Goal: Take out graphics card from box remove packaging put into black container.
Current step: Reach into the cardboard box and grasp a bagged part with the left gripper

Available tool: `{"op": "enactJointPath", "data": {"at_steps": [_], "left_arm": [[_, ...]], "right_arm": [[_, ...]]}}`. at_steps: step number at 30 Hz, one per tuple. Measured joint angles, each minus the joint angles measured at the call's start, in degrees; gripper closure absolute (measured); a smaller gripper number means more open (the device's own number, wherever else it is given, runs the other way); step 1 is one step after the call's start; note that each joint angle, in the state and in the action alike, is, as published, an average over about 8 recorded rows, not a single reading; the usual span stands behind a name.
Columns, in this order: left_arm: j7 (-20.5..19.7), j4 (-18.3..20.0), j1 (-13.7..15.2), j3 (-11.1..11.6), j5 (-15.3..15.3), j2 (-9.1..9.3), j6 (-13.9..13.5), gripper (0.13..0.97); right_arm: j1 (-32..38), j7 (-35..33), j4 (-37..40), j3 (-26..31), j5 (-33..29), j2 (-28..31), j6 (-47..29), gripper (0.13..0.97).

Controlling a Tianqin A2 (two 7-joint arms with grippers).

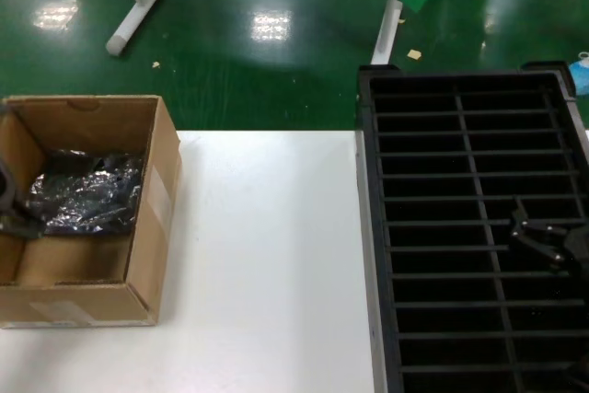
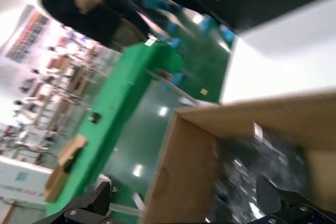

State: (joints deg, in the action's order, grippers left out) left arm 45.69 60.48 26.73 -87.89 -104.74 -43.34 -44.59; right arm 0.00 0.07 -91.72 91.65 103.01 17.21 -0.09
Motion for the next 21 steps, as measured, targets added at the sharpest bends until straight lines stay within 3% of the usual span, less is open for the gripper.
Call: {"op": "enactJointPath", "data": {"at_steps": [6, 10, 21], "left_arm": [[0.94, -2.33, 0.63, -4.39, 3.99, -2.26, -0.89, 0.132], [0.07, -3.90, 2.89, -7.94, 7.18, -2.70, -1.03, 0.132], [2.62, -15.02, 14.02, -15.43, 13.58, 1.78, 0.13, 0.132]], "right_arm": [[0.00, 0.00, 0.00, 0.00, 0.00, 0.00, 0.00, 0.129], [0.00, 0.00, 0.00, 0.00, 0.00, 0.00, 0.00, 0.129], [0.00, 0.00, 0.00, 0.00, 0.00, 0.00, 0.00, 0.129]]}}
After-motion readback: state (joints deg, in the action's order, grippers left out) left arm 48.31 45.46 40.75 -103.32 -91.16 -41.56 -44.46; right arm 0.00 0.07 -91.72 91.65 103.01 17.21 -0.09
